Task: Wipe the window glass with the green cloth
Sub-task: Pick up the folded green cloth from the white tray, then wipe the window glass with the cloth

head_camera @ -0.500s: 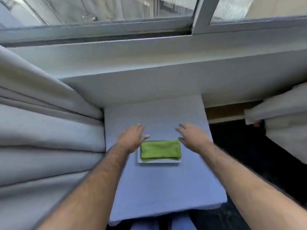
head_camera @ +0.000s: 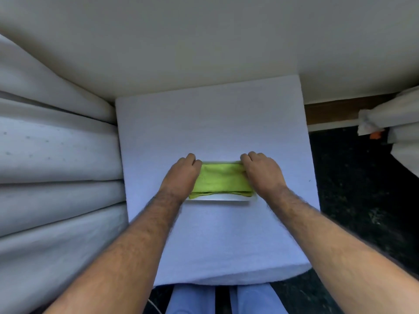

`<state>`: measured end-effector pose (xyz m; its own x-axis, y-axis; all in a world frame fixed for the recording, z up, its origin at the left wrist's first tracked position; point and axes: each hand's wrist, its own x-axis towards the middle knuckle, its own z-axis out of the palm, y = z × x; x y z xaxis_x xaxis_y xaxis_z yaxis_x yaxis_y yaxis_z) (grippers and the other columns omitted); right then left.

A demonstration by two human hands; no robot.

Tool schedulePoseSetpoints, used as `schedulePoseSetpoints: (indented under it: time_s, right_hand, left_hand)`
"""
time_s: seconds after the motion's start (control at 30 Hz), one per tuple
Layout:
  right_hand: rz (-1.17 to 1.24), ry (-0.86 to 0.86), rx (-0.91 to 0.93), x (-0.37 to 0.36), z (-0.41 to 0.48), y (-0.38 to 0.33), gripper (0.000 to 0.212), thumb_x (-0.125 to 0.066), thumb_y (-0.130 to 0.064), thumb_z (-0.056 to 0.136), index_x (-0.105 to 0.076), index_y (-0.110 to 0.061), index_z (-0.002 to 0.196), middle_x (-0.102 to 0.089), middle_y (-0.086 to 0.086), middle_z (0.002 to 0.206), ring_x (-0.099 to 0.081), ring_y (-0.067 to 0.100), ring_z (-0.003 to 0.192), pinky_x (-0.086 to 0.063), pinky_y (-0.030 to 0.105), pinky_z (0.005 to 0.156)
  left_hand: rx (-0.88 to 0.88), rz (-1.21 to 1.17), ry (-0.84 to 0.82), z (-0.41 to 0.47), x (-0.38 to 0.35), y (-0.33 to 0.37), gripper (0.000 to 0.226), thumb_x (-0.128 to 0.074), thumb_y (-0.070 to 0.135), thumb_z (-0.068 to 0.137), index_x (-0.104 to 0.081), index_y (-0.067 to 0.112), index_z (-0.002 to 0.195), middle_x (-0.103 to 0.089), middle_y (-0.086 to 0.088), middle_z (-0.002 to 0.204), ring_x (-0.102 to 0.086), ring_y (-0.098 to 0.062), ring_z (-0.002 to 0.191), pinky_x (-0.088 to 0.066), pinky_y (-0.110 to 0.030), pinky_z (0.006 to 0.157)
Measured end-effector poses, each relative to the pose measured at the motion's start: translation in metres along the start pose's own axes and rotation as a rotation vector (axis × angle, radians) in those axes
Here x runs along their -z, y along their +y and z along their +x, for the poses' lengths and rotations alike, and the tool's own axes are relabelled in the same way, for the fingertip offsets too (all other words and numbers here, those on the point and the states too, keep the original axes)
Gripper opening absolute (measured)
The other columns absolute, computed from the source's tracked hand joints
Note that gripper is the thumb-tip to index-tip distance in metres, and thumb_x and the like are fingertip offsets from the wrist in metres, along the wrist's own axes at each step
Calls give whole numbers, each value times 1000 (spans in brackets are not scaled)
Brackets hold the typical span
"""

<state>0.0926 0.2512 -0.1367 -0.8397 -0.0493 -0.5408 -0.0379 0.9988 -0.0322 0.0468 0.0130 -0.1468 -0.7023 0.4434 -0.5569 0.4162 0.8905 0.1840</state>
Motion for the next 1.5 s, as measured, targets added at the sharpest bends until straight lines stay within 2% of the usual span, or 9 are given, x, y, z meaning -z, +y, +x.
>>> schedulePoseSetpoints:
  time_s: [0.27, 0.4, 0.6, 0.7, 0.9, 1.0, 1.07, 1.33, 1.5]
  right_hand:
    - [34, 10, -16, 6, 1, -5, 34, -52, 6, 93, -58, -12, 122, -71, 9, 111, -64, 33, 102, -35, 38, 73]
    - [44, 15, 33, 10, -7, -5, 40, -55, 0, 96, -57, -13, 134, -63, 9, 124, -60, 31, 113, -45, 40, 80]
    - [-5, 38, 45, 17, -10, 0, 36, -64, -7, 94, -69, -19, 127, -57, 6, 137, -50, 30, 133, -44, 41, 100]
    - [20, -35, 88, 42, -14, 3, 28, -58, -8, 95, -70, -21, 117, -69, 1, 120, -60, 28, 120, -47, 40, 95]
    - [221, -104, 68, 148, -35, 10, 12, -60, -26, 94, -54, -22, 103, -61, 2, 91, -62, 31, 85, -41, 34, 59]
    - [263, -35, 67, 216, -47, 12, 19, -61, -21, 93, -54, -17, 110, -67, 13, 99, -65, 40, 92, -47, 42, 67]
    - [279, 43, 79, 265, -58, 12, 23, -60, -16, 92, -56, -14, 115, -71, 17, 107, -67, 42, 97, -49, 43, 72]
    - [243, 333, 127, 458, -121, 8, 34, -60, -9, 91, -69, -11, 123, -76, 17, 119, -69, 40, 112, -59, 45, 91]
    - [214, 519, 160, 566, -169, 3, 31, -60, -7, 91, -74, -11, 119, -77, 18, 114, -71, 38, 107, -59, 42, 89]
  left_hand:
    - [168, 4, -67, 1, 6, 9, 34, -56, 4, 92, -65, 15, 122, -72, -9, 118, -60, -32, 116, -49, -43, 97]
    - [158, -39, -102, -5, 16, 5, 31, -62, 13, 94, -68, 20, 123, -63, -6, 124, -55, -29, 121, -48, -42, 100]
    - [62, -436, -150, -25, 33, 0, 18, -65, 14, 86, -60, 23, 100, -70, -6, 106, -54, -22, 84, -54, -41, 77]
    - [81, -540, -108, -40, 55, -2, 19, -63, 10, 85, -55, 27, 91, -66, -3, 90, -50, -22, 72, -44, -31, 61]
    - [114, -547, 28, -61, 153, -1, 28, -60, 6, 90, -65, 19, 114, -78, -8, 116, -67, -31, 92, -56, -33, 75]
    - [126, -550, 101, -77, 217, 0, 44, -60, 5, 91, -65, 20, 132, -77, -3, 117, -72, -30, 96, -58, -26, 68]
    - [109, -529, 157, -91, 263, -1, 40, -60, 3, 89, -73, 21, 123, -79, 2, 111, -74, -26, 91, -59, -25, 65]
    - [26, -359, 407, -150, 446, 5, 27, -73, 11, 93, -79, 18, 118, -81, -7, 114, -72, -27, 110, -57, -35, 100]
    - [-7, -272, 567, -200, 553, 11, 21, -74, 12, 93, -80, 13, 112, -80, -11, 106, -70, -28, 102, -51, -28, 89]
